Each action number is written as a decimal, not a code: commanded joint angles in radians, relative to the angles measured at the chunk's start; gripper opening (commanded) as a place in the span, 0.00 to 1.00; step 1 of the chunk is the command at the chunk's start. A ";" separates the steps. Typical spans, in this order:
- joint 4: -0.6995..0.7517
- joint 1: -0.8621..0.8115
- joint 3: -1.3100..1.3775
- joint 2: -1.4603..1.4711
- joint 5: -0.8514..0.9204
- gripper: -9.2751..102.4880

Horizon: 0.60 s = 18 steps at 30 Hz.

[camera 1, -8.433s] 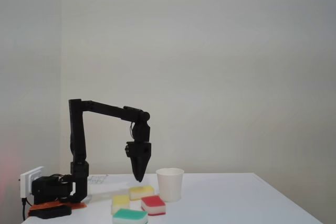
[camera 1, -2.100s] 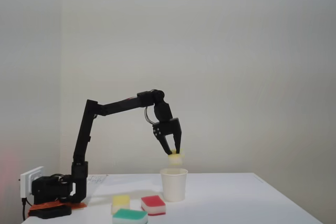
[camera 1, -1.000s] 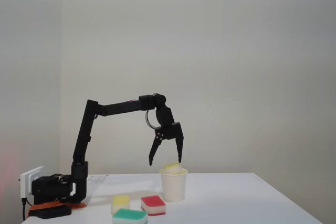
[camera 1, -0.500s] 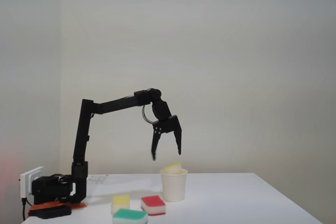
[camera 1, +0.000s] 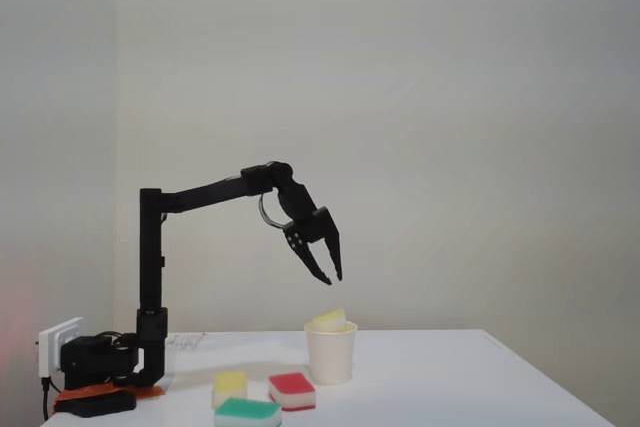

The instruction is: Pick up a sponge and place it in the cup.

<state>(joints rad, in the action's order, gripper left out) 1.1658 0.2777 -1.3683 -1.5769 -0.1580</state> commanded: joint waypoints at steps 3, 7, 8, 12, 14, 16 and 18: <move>-0.087 0.005 -0.095 -0.158 0.026 0.10; -0.133 -0.003 -0.158 -0.224 0.091 0.09; -0.143 -0.006 -0.170 -0.238 0.107 0.09; -0.202 -0.018 -0.241 -0.308 0.147 0.08; -0.221 -0.023 -0.276 -0.347 0.155 0.08; -0.236 -0.029 -0.319 -0.390 0.164 0.08; -0.245 -0.035 -0.360 -0.433 0.178 0.08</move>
<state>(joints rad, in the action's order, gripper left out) 0.9281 0.2362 -1.6981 -1.9190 -0.0015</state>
